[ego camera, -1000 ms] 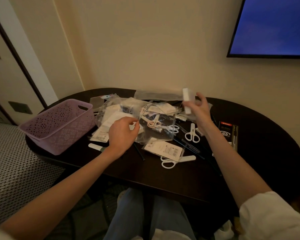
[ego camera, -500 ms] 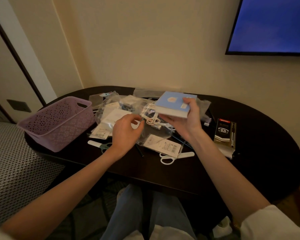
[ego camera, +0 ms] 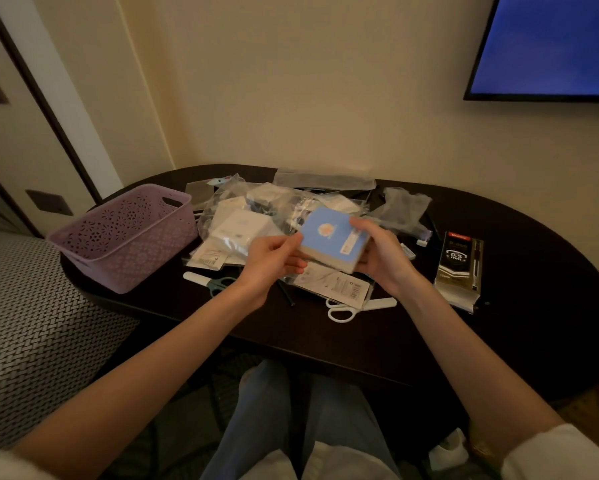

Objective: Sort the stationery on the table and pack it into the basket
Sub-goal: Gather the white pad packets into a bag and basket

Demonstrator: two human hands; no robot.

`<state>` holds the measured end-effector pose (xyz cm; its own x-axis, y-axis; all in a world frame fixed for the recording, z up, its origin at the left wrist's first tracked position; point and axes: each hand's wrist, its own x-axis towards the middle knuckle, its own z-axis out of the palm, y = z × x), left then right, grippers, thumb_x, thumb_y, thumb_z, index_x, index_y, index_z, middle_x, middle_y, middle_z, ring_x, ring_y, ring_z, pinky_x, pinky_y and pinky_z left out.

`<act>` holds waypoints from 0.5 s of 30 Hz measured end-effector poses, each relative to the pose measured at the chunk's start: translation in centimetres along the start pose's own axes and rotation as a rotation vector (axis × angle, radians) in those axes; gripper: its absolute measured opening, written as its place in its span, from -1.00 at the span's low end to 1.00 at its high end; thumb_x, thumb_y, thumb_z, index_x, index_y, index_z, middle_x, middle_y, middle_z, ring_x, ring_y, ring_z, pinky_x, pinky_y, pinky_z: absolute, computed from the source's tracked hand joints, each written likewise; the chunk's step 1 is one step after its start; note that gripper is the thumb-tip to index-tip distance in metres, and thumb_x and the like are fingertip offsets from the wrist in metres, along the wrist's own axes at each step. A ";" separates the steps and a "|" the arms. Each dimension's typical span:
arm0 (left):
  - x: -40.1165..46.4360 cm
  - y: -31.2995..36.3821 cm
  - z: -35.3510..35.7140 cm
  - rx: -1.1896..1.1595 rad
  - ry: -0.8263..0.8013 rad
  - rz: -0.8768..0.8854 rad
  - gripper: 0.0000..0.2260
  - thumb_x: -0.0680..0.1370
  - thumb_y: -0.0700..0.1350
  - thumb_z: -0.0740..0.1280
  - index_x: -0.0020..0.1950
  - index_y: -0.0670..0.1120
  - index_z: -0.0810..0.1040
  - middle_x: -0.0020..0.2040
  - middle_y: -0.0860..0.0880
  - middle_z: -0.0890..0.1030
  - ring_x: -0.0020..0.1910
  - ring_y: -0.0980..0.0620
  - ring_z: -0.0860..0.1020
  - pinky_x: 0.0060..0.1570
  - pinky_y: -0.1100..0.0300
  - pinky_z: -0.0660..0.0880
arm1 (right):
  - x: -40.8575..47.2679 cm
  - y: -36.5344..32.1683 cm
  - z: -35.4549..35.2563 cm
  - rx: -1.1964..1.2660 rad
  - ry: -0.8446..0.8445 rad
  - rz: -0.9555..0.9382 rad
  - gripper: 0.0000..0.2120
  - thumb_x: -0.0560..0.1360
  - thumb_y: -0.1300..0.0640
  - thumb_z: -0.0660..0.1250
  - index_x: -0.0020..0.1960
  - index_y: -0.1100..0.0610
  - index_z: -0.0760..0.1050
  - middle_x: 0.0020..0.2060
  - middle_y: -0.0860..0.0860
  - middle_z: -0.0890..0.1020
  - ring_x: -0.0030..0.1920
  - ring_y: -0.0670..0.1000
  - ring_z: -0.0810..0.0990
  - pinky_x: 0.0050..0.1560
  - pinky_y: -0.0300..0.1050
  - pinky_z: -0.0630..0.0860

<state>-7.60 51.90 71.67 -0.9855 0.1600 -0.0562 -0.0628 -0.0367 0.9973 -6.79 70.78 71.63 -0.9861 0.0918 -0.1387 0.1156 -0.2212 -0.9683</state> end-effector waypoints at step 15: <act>5.2 0.0 -8.5 0.386 0.569 0.273 -0.79 0.59 -0.23 0.25 0.17 -0.15 0.59 0.09 -0.07 0.63 0.06 0.06 0.58 0.15 0.08 0.54 | 1.0 -2.0 1.3 -0.442 0.105 -0.056 -0.94 0.59 0.19 0.23 -0.01 0.19 0.43 -0.18 0.04 0.54 -0.21 -0.01 0.59 -0.38 -0.13 0.63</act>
<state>-14.05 44.36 71.03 -0.8939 -0.3452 0.2859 0.1528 0.3648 0.9185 -8.17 70.04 73.67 -0.9774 0.1952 -0.0815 0.1247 0.2208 -0.9673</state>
